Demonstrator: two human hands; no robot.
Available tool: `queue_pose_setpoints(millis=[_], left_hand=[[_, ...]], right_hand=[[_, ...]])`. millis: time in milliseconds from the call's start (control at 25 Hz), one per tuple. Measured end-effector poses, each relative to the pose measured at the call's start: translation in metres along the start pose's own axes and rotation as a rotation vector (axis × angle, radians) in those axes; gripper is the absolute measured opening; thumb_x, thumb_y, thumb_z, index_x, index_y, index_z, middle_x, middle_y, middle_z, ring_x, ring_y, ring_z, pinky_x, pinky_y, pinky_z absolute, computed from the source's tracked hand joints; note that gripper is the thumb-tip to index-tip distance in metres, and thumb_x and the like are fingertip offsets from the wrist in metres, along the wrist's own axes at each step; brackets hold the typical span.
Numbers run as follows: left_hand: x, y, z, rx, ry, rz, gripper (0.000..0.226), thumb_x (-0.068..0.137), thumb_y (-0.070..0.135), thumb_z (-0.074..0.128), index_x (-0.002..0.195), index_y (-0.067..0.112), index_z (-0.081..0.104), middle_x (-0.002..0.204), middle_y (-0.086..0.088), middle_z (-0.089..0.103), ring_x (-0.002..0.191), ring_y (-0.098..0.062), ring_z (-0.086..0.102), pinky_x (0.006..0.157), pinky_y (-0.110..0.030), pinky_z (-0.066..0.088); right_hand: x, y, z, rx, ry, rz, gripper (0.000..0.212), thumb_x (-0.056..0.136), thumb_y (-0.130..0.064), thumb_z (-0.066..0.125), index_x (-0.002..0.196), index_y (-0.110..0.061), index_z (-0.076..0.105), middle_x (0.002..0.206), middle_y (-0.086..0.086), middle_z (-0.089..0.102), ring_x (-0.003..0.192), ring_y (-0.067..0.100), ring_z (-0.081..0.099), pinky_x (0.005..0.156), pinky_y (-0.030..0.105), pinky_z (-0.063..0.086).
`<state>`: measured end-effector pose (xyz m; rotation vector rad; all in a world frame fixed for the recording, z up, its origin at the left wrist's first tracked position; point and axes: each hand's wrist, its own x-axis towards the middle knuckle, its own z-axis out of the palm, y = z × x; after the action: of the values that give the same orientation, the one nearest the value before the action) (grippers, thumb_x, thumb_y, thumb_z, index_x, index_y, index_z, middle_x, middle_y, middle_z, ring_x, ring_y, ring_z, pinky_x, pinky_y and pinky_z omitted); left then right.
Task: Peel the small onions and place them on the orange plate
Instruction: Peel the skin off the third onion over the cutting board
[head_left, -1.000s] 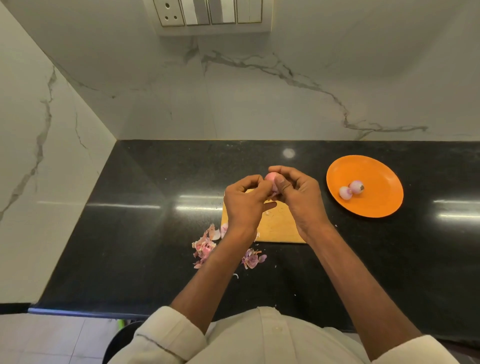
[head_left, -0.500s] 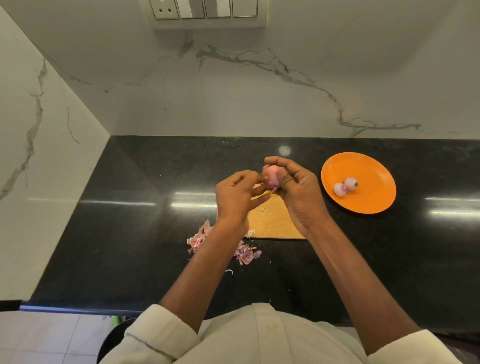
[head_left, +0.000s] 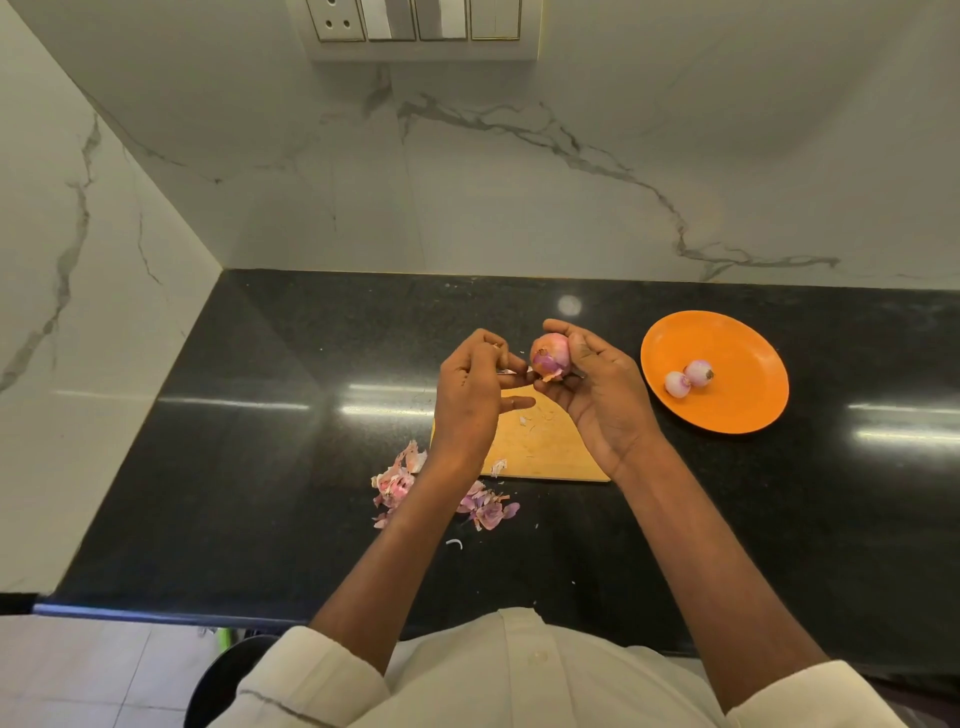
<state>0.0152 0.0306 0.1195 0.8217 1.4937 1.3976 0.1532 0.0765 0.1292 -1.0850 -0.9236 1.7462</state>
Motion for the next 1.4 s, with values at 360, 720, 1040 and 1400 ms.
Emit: queue_pose_setpoints(millis=[360,720,1040,1400], left_hand=[[-0.002,-0.006,-0.005,0.133,0.019,0.204,0.030,0.090,0.024,0.087,0.116,0.014,0.073,0.106,0.000,0.077,0.101,-0.016,0.075,0.092,-0.038,0.064],[-0.007,-0.010,-0.019,0.010,-0.030,0.157,0.030,0.098,0.020,0.078,0.125,0.011,0.070,0.112,-0.008,0.076,0.103,-0.024,0.076,0.085,-0.040,0.067],[-0.002,-0.018,-0.019,-0.151,-0.137,0.037,0.030,0.103,0.008,0.068,0.133,0.012,0.071,0.127,-0.014,0.075,0.115,-0.031,0.075,0.095,-0.051,0.064],[0.011,-0.018,-0.011,-0.369,-0.111,-0.102,0.031,0.102,0.013,0.070,0.132,0.008,0.065,0.129,-0.019,0.071,0.111,-0.031,0.075,0.094,-0.045,0.065]], right_hand=[[-0.009,-0.002,0.005,0.111,-0.034,-0.001,0.032,0.102,-0.012,0.064,0.133,-0.013,0.070,0.128,0.013,0.072,0.117,0.030,0.073,0.091,0.038,0.063],[-0.018,0.010,0.017,-0.095,0.047,-0.015,0.027,0.110,-0.021,0.052,0.120,-0.017,0.078,0.120,0.006,0.074,0.103,0.022,0.075,0.079,0.031,0.063],[-0.007,0.015,0.019,-0.335,0.291,-0.191,0.011,0.102,-0.017,0.069,0.104,-0.021,0.079,0.097,-0.004,0.077,0.087,0.019,0.078,0.062,0.026,0.063],[0.000,0.014,0.011,-0.431,0.150,-0.182,0.017,0.102,-0.019,0.069,0.109,-0.031,0.079,0.109,-0.012,0.076,0.105,0.011,0.071,0.082,0.031,0.063]])
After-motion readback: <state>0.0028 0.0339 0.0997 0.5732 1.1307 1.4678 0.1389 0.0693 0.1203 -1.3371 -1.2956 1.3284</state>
